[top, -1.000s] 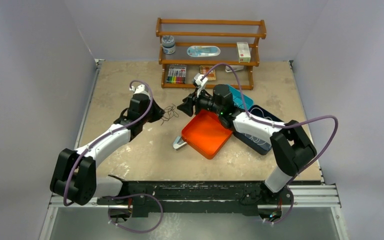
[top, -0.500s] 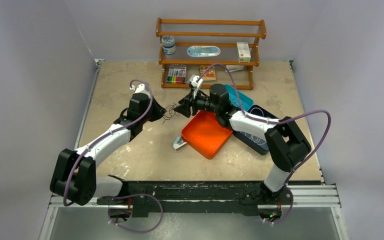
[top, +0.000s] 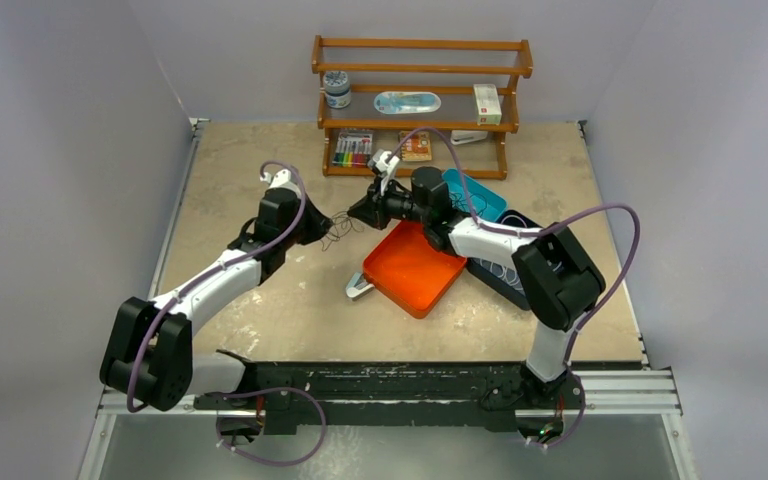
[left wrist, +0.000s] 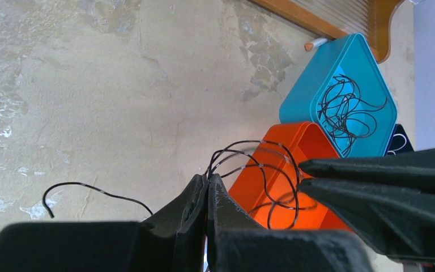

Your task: Untangle the cables

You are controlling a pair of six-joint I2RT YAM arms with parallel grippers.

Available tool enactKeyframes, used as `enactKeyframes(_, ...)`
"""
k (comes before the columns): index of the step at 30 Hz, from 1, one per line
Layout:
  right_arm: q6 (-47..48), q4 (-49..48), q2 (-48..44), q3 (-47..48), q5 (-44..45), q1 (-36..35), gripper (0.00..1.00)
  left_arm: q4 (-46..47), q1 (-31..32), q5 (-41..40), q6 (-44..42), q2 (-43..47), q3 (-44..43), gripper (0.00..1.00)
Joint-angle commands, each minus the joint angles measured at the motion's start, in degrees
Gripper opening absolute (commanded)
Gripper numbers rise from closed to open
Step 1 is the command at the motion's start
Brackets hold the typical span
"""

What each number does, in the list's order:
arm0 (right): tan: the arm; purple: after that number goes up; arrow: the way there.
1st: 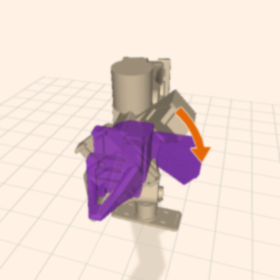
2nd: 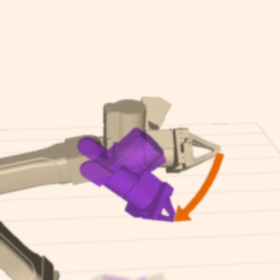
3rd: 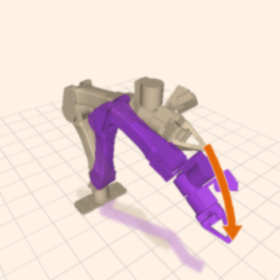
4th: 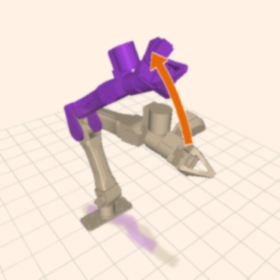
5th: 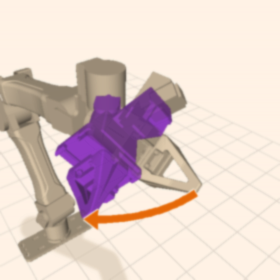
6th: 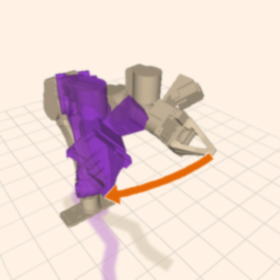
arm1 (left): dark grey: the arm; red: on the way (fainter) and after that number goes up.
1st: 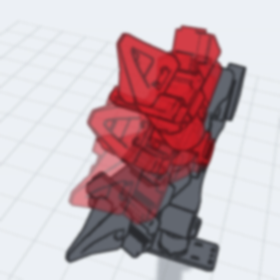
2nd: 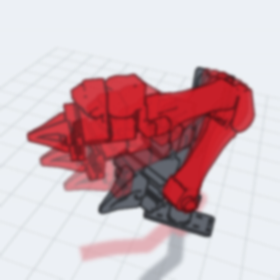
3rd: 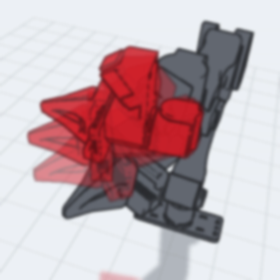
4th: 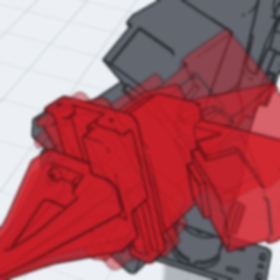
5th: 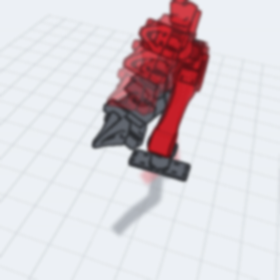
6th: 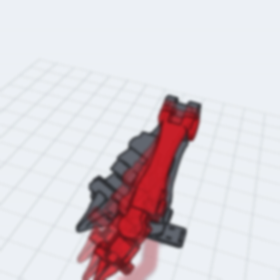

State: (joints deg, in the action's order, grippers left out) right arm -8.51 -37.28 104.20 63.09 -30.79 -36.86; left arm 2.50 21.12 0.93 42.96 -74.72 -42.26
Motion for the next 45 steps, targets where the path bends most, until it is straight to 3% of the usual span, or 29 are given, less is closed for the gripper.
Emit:
enactKeyframes(1,-0.89,-6.06,-3.18,1.21,1.82,-0.26,0.06,2.99,-0.29,0.22,0.97,2.12,0.68,0.00)
enactKeyframes(3,-0.67,-6.20,-4.64,0.72,2.54,-0.23,0.00,2.95,-0.25,-0.11,0.88,2.11,0.95,0.00)
enactKeyframes(12,0.60,-3.43,-14.09,-2.07,7.50,-0.25,0.00,0.55,-0.29,-3.38,-0.13,2.77,2.13,0.00)
enactKeyframes(19,1.61,0.75,-20.57,-0.62,12.02,-0.23,0.00,-0.15,-0.22,-5.47,-0.70,2.50,3.68,0.06)
enactKeyframes(26,1.90,5.26,-26.44,1.78,18.33,-0.27,0.00,0.36,-0.25,-7.32,-0.90,0.31,5.35,0.05)
enactKeyframes(36,2.82,11.37,-33.68,6.66,28.76,-0.14,0.00,3.27,-0.25,-9.06,-0.75,-4.63,7.20,0.29)
enactKeyframes(45,4.80,14.10,-40.56,7.45,35.68,-0.21,0.00,5.38,-0.29,-11.11,-0.78,-11.15,8.16,0.38)
